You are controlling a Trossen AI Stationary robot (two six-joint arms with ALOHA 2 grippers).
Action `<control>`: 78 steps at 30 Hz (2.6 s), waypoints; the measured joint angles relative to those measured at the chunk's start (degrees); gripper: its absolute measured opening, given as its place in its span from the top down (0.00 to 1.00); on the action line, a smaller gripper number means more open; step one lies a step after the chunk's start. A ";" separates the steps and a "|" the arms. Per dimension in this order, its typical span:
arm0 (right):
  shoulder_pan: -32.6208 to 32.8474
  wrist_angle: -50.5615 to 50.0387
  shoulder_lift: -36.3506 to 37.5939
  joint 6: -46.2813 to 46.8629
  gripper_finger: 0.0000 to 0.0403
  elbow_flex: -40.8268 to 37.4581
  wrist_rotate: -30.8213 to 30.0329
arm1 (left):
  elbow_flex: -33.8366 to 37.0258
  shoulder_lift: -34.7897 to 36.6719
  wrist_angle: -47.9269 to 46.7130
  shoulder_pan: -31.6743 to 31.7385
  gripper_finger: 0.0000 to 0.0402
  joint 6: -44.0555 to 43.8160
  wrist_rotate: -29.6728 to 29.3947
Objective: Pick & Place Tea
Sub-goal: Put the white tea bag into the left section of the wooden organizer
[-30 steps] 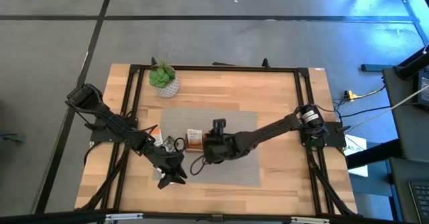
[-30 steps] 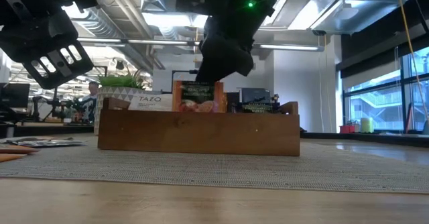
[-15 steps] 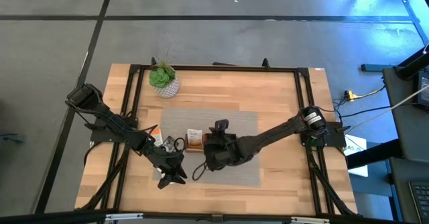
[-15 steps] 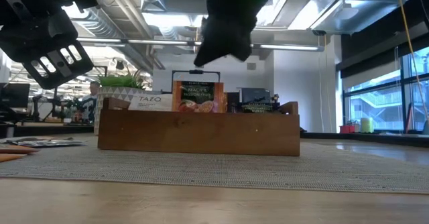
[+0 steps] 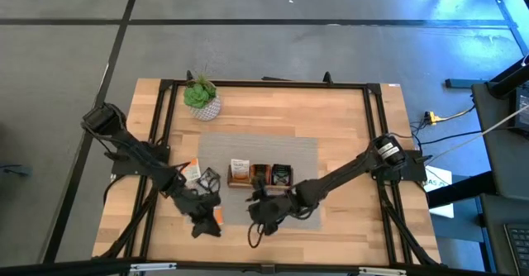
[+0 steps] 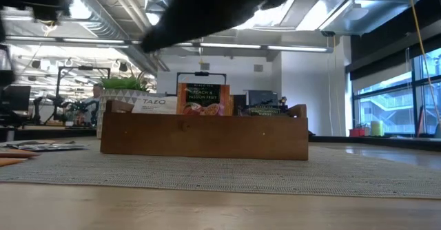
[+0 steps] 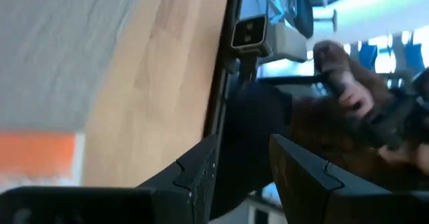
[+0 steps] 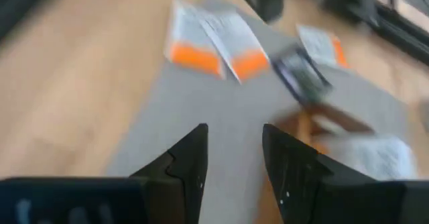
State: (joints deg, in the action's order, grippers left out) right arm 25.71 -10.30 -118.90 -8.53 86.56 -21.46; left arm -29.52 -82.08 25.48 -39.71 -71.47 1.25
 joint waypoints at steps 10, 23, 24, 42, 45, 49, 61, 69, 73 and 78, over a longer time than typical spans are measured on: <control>-0.35 25.16 -0.06 -9.38 0.64 -8.19 11.12 | 0.00 0.00 -3.41 -14.32 0.67 -6.46 -22.65; -4.97 23.58 -13.16 -8.06 0.65 5.39 14.80 | 0.02 -0.01 -13.93 -19.16 0.66 -25.37 -18.08; -5.18 21.73 -14.24 -7.52 0.66 6.87 15.64 | 0.02 -0.01 -13.88 -19.38 0.66 -24.15 -17.97; -5.46 0.63 -26.44 -0.52 0.90 29.99 16.64 | 0.02 0.00 -17.32 -22.17 0.66 -8.35 -29.42; -5.46 0.59 -26.44 -0.53 0.92 30.01 16.64 | 0.02 -0.02 -19.50 -23.00 0.66 -8.09 -30.39; -5.46 0.96 -26.96 -0.51 0.97 30.06 16.64 | 0.02 -0.01 -21.32 -23.27 0.66 -5.98 -31.53; -5.75 0.98 -29.50 -0.49 0.97 30.17 16.55 | 0.02 -0.01 -21.67 -23.09 0.66 -3.70 -25.70; -5.75 -2.34 -29.44 -0.49 0.98 30.34 16.57 | 0.02 -0.02 -27.42 -23.02 0.66 -14.02 -28.09; -5.75 -2.52 -29.46 -0.49 0.97 30.26 16.58 | 0.02 -0.02 -27.30 -22.68 0.66 -15.96 -32.17; -5.75 -2.52 -29.52 -0.48 0.99 30.18 16.58 | 0.02 0.00 -26.96 -22.68 0.66 -23.90 -34.63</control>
State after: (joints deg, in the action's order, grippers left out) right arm 19.97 -12.81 -148.42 -9.02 116.74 -4.89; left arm -29.50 -82.08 -1.48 -62.39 -95.36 -33.39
